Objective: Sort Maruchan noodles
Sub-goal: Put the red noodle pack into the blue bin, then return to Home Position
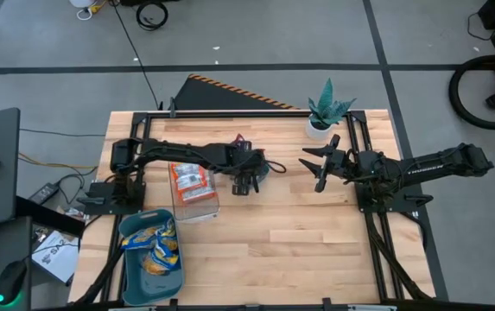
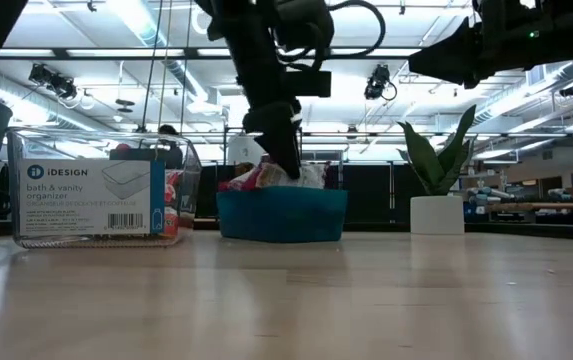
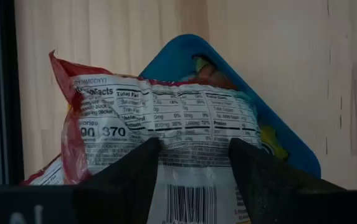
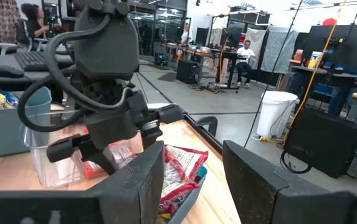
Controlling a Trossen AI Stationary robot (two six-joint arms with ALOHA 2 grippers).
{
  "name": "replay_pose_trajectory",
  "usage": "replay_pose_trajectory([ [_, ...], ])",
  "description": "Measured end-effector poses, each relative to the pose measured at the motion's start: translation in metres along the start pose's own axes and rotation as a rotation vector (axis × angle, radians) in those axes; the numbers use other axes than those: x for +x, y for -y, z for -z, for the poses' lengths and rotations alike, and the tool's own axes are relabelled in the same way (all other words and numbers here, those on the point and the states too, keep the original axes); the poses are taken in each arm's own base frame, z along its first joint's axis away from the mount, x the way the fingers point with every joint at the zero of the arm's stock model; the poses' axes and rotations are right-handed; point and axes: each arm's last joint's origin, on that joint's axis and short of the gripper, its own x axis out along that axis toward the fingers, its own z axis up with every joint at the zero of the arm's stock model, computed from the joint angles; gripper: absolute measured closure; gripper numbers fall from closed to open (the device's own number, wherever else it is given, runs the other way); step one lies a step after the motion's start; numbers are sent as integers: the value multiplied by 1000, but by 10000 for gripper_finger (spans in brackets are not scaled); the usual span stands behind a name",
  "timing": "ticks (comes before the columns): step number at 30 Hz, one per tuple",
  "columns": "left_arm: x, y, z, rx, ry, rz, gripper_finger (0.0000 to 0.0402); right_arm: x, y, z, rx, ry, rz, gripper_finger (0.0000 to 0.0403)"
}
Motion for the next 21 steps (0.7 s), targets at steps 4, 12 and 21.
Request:
replay_pose_trajectory([
  [4,-14,-4,0,-11,8,15,196,0,0,0,-7,0,0,234],
  [12,-90,-23,-24,-91,192,43,196,0,0,0,-9,-2,0,234],
  [21,-116,-8,6,-140,224,168,199,-9,4,4,40,-70,52,234],
])
